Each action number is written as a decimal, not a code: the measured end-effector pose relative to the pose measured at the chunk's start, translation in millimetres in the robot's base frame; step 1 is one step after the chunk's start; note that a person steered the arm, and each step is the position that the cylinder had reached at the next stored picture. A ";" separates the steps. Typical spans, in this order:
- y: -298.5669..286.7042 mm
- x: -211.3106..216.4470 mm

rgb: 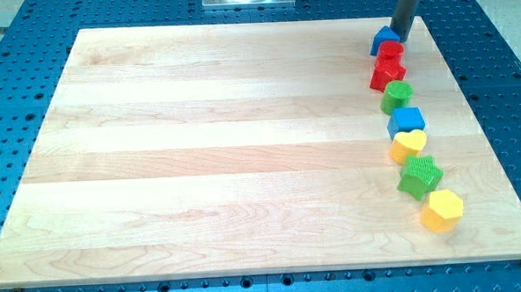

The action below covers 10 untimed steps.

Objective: Move the blue triangle diagonally top left to the red circle

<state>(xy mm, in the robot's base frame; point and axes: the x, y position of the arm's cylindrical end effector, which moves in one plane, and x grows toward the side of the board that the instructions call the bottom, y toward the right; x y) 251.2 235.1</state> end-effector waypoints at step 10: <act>33.3 111.4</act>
